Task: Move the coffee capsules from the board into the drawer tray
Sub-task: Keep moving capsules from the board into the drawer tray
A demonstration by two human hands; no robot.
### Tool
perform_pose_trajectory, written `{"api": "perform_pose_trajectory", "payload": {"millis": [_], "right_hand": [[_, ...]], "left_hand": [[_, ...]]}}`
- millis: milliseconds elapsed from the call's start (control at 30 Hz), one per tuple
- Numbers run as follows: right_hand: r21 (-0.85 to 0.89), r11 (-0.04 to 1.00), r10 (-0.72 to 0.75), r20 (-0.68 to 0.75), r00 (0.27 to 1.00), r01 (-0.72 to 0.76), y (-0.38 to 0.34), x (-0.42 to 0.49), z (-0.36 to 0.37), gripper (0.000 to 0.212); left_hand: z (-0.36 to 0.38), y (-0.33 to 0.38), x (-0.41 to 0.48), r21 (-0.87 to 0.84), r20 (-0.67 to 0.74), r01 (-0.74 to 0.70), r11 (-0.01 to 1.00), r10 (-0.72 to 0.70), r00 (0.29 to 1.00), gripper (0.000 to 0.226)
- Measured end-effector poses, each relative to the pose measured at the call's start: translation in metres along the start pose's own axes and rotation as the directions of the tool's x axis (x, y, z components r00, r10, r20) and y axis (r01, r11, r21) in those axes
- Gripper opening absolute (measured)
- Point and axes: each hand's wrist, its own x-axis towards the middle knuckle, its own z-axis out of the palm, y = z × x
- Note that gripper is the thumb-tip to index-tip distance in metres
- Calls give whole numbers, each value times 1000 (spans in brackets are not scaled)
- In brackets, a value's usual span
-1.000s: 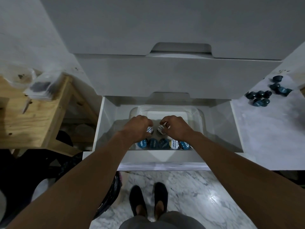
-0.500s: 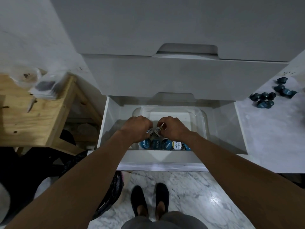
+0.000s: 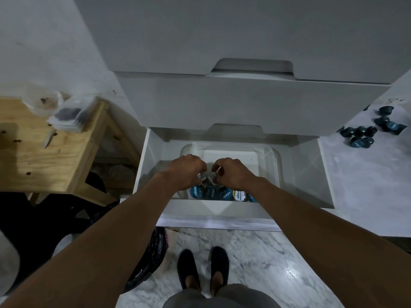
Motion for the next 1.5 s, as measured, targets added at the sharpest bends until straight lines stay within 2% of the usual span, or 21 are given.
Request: {"api": "perform_pose_trajectory", "payload": {"millis": [167, 333, 433, 600, 833, 1000, 1200, 1400, 1500], "right_hand": [[-19, 1000, -9, -23, 1000, 9, 3, 0, -6, 35], [-75, 996, -64, -190, 980, 50, 0, -10, -18, 35], [-162, 984, -126, -297, 947, 80, -5, -26, -27, 37], [-296, 953, -194, -420, 886, 68, -11, -66, -45, 42], [-414, 909, -242, -604, 759, -40, -16, -149, -63, 44], [-395, 911, -209, -694, 689, -121, -4, -215, -67, 37], [-339, 918, -134, -756, 641, -207, 34, -268, -75, 47], [-253, 927, -42, -803, 594, -276, 90, -304, -92, 46], [-224, 929, -7, -808, 589, -296, 129, -316, -106, 47]], "left_hand": [[-8, 0, -13, -52, -135, 87, 995, -93, 986, 42], [-11, 2, -32, -199, -323, 170, 965, -228, 919, 42], [-11, 11, -47, -182, -423, 172, 968, -235, 875, 41], [-24, 27, -68, -27, -599, 95, 995, -93, 795, 34], [-47, 65, -91, 179, -713, -40, 983, 158, 683, 39], [-47, 112, -105, 240, -730, -127, 962, 265, 629, 36], [-43, 178, -106, 288, -712, -243, 926, 377, 592, 39], [-35, 253, -83, 372, -662, -305, 877, 481, 576, 37], [-29, 292, -58, 368, -646, -321, 873, 488, 586, 38]]}}
